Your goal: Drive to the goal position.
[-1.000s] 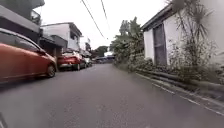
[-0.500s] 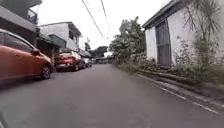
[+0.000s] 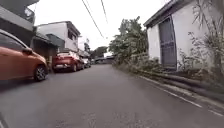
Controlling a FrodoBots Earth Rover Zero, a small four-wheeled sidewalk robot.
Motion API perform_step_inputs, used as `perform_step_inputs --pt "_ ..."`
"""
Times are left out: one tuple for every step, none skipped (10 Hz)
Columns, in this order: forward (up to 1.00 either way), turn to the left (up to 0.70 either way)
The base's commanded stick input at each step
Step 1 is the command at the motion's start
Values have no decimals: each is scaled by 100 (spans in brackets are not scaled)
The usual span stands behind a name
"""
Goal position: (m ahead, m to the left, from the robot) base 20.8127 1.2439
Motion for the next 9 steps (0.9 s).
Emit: perform_step_inputs --pt "70 0" --pt "70 0" --pt "70 0" --pt "70 0" --pt "70 0" --pt "70 0" --pt "70 0" --pt "70 0" --pt "70 0"
